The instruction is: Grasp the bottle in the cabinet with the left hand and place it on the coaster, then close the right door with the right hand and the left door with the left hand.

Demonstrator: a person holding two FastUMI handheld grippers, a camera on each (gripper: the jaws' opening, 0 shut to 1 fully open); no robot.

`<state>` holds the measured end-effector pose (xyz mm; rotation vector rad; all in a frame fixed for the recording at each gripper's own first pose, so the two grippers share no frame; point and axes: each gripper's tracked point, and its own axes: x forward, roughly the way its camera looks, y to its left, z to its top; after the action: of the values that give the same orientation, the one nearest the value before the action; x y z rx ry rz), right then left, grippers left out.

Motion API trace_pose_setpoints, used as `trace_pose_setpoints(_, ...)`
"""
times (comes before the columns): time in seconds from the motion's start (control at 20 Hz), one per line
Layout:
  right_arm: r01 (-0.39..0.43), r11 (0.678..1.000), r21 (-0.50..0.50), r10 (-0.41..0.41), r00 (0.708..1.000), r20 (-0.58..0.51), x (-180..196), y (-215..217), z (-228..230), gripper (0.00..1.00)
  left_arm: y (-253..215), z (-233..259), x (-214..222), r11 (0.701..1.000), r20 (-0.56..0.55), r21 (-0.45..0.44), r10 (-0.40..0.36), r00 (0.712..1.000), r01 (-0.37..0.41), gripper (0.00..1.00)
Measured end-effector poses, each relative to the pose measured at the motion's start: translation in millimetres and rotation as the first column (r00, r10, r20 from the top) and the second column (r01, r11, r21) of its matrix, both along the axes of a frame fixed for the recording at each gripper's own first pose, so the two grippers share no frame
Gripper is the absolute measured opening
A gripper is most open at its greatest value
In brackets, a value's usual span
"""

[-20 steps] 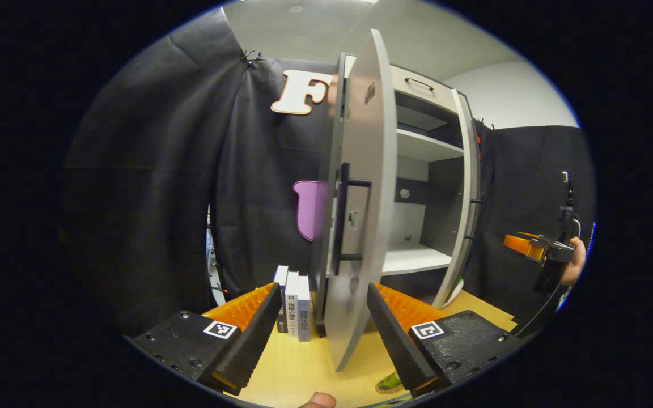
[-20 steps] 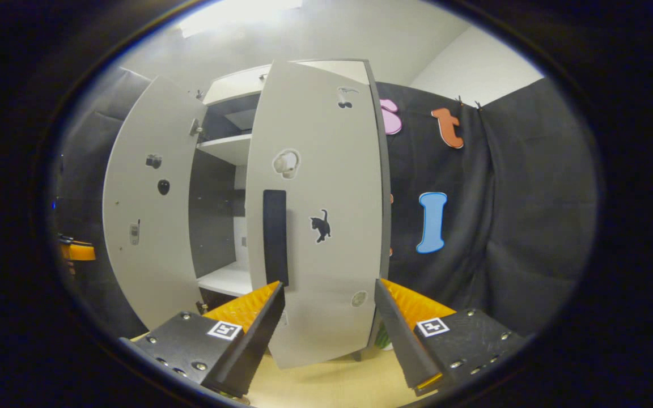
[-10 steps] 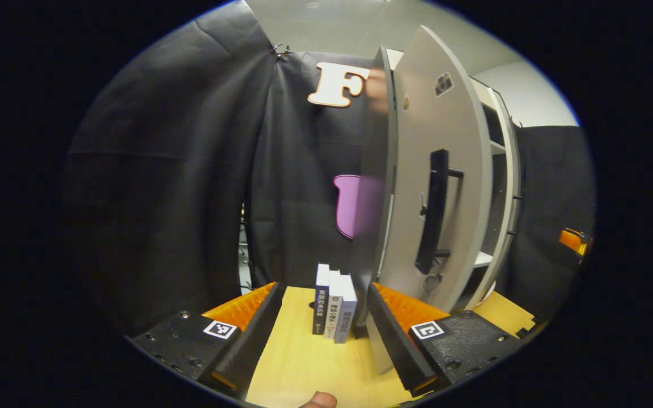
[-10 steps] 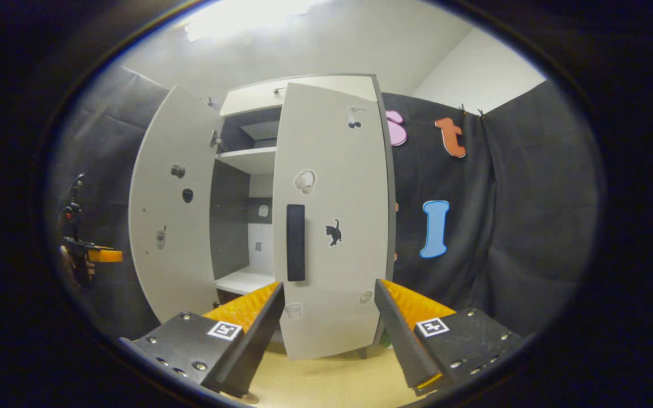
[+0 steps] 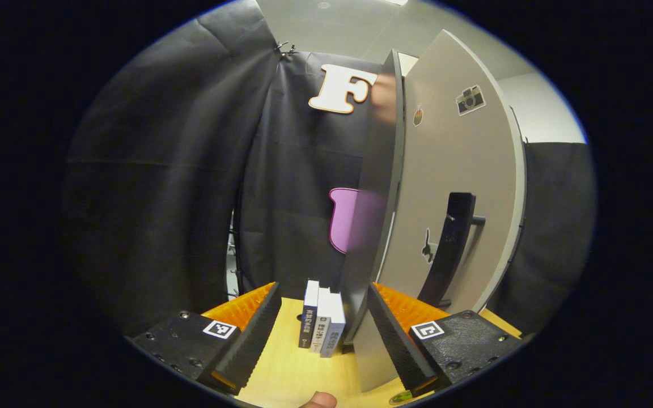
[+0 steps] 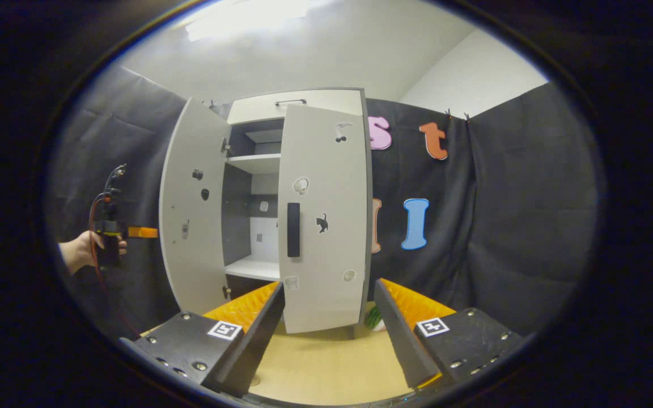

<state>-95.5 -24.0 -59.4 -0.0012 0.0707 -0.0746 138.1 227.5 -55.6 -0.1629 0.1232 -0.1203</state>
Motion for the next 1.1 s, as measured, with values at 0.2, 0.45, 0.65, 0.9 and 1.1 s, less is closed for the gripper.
trace_pose_setpoints(0.2,0.010,1.000,0.026,-0.011,1.000,0.025,-54.1,8.8,9.2,0.96,-22.6,5.8,1.9,0.999,-0.014,0.037,0.012,1.000,-0.012,0.92)
trace_pose_setpoints(0.45,0.024,0.998,0.057,-0.027,0.998,0.065,-118.0,11.0,25.6,0.96,-23.9,12.7,-3.3,0.985,0.003,0.154,0.083,0.997,-0.083,0.93)
trace_pose_setpoints(0.65,0.057,0.997,0.043,-0.060,0.996,0.069,-157.2,-0.7,29.7,0.96,-36.4,11.1,-4.6,0.992,-0.011,0.107,0.070,0.997,-0.068,0.93)
trace_pose_setpoints(0.9,0.072,0.996,0.058,-0.077,0.994,0.079,-183.3,-8.9,33.3,0.96,-58.6,10.5,-9.2,0.989,0.001,0.130,0.073,0.997,-0.073,0.93)
trace_pose_setpoints(1.1,0.113,0.993,0.029,-0.114,0.992,0.058,-189.3,-21.8,26.1,0.96,-90.0,6.3,-9.8,0.996,-0.018,0.080,0.037,0.999,-0.035,0.93)
